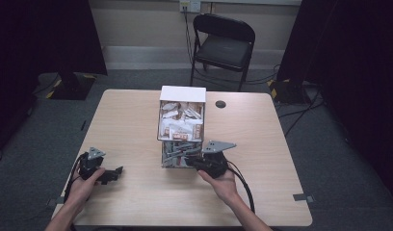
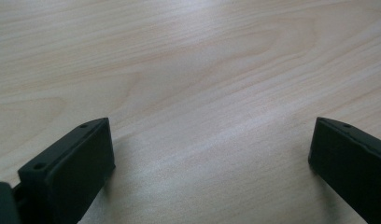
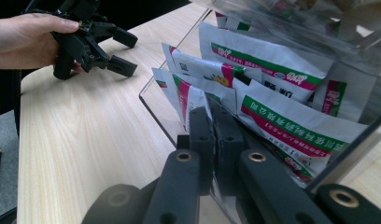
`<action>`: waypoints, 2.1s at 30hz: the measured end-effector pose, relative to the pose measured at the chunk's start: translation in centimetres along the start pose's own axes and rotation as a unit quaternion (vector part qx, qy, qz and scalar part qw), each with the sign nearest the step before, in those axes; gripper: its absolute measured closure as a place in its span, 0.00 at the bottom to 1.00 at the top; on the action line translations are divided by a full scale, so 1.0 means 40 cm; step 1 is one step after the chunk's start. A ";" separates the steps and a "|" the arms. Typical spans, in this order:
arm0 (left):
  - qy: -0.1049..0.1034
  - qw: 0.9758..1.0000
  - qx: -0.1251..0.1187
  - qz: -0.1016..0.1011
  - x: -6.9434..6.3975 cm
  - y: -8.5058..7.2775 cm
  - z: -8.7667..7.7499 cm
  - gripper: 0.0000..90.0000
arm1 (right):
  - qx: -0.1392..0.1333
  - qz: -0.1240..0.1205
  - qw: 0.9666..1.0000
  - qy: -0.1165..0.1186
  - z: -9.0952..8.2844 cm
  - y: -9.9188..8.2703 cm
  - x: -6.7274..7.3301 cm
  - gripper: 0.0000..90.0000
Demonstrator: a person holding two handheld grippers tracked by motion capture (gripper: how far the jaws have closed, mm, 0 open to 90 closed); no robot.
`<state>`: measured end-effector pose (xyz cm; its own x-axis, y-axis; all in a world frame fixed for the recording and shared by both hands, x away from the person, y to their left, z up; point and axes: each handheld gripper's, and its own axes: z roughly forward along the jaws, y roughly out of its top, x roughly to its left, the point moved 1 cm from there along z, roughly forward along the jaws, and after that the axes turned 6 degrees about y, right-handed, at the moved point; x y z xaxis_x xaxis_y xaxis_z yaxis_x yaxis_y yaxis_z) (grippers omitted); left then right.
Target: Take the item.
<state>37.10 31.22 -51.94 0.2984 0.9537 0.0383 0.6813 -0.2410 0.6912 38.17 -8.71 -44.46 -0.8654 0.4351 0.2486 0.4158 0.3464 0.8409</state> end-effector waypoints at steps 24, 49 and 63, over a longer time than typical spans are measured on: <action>0.000 1.000 0.000 0.000 0.000 0.000 0.000 0.00 | -0.025 -0.011 1.000 0.013 -0.035 0.030 0.032 0.98; -0.001 1.000 0.000 0.000 0.000 0.000 0.000 0.00 | -0.045 -0.007 0.999 0.018 -0.093 0.042 0.058 0.98; -0.001 1.000 0.000 0.000 0.000 0.000 0.000 0.00 | -0.056 0.006 0.998 0.002 -0.154 0.024 0.043 0.99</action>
<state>37.10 31.22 -51.95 0.2987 0.9536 0.0370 0.6814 -0.2403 0.6913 35.38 -12.74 -40.27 -0.8615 0.4355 0.2610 0.3929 0.2463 0.8860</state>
